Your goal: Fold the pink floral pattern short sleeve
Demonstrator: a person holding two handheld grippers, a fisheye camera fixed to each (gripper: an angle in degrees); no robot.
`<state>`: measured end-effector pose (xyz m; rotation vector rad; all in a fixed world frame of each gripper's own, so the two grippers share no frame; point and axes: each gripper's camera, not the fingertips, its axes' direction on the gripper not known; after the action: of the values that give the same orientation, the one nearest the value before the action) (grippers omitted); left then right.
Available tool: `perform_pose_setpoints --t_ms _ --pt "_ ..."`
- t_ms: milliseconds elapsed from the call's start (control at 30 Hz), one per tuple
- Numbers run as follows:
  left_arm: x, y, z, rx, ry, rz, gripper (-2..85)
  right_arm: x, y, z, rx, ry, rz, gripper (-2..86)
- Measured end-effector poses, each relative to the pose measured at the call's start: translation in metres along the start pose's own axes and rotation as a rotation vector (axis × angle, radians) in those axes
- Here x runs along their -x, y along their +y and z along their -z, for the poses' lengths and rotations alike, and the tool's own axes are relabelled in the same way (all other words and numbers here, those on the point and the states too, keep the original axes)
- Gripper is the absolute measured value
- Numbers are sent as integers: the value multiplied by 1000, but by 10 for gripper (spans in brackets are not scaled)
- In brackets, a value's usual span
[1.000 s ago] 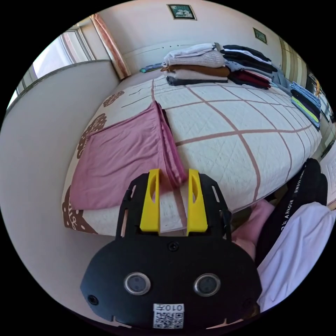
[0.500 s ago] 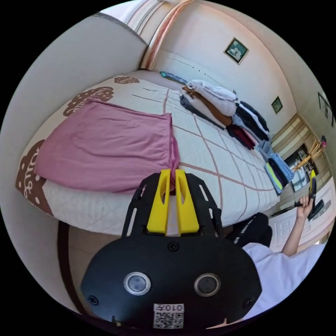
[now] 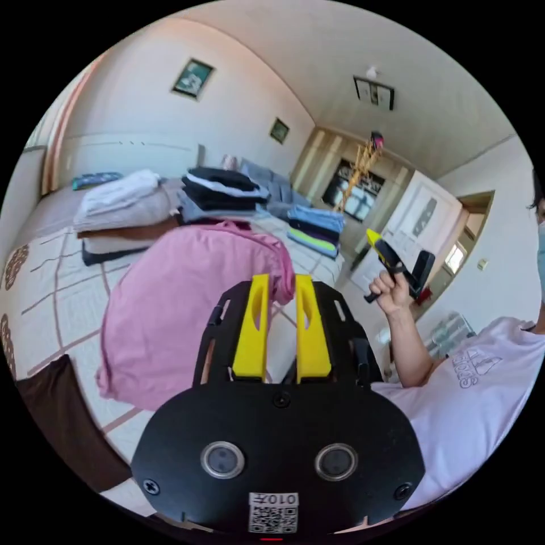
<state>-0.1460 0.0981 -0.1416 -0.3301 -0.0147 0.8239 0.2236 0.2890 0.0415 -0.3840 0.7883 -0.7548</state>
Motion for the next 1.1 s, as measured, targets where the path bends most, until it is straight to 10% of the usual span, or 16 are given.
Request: perform_pose_setpoints --t_ms 200,467,733,1100 --pt "35 69 -72 73 161 175 89 -17 -16 -22 212 20 50 41" --pt "98 110 -39 -1 -247 331 98 -39 -43 -47 246 -58 30 38" --pt "124 115 -115 202 -175 369 39 -44 -93 -47 299 -38 118 38" --pt "-70 100 -122 99 -9 -378 0 -100 -144 -84 528 -408 -67 85"
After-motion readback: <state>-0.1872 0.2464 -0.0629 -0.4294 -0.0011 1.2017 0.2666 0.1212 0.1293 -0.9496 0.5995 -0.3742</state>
